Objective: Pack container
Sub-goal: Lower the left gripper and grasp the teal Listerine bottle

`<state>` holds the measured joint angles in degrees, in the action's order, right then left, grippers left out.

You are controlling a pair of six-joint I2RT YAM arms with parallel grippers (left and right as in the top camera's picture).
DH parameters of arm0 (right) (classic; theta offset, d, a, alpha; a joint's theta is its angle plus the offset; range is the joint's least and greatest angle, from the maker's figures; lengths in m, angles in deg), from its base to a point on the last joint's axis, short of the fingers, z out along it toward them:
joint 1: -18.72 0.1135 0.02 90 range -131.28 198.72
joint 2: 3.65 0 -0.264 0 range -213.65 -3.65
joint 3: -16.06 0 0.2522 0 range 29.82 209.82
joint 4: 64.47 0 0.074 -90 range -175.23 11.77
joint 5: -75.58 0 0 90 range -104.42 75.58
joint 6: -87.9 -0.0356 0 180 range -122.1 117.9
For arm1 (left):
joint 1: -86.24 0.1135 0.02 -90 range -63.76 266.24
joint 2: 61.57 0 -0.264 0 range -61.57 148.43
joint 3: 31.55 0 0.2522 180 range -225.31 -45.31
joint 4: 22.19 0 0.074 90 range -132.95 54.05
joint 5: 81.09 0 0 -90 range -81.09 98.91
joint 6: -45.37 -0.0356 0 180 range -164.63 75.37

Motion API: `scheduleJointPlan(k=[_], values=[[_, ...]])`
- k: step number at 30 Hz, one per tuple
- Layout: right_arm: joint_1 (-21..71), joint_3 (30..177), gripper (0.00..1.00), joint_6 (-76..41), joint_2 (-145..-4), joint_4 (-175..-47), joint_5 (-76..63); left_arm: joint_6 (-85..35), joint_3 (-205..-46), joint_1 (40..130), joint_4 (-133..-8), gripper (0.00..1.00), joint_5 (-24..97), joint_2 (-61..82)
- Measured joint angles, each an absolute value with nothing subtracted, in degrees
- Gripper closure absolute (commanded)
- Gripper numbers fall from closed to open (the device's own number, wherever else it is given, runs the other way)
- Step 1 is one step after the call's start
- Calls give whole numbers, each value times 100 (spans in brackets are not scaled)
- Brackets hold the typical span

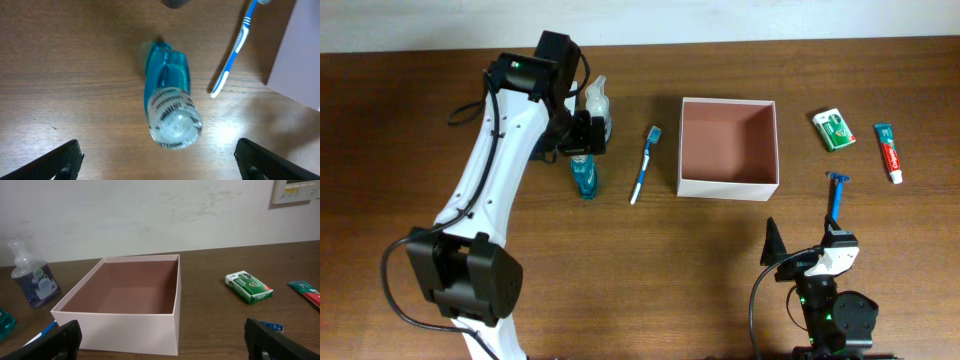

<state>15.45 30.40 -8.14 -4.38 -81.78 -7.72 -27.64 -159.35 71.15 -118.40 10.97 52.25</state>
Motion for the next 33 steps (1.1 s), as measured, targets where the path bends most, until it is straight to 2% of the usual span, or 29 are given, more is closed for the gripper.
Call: scheduleJointPlan(k=[13,33], values=[[1545,3040,1,-810,-438,-8178,-772,-2679,-15948,7042,-11613,1,942,5979],[1545,3042,1,-812,-438,-8178,-772,-2679,-15948,7018,-11497,2,929,6071]])
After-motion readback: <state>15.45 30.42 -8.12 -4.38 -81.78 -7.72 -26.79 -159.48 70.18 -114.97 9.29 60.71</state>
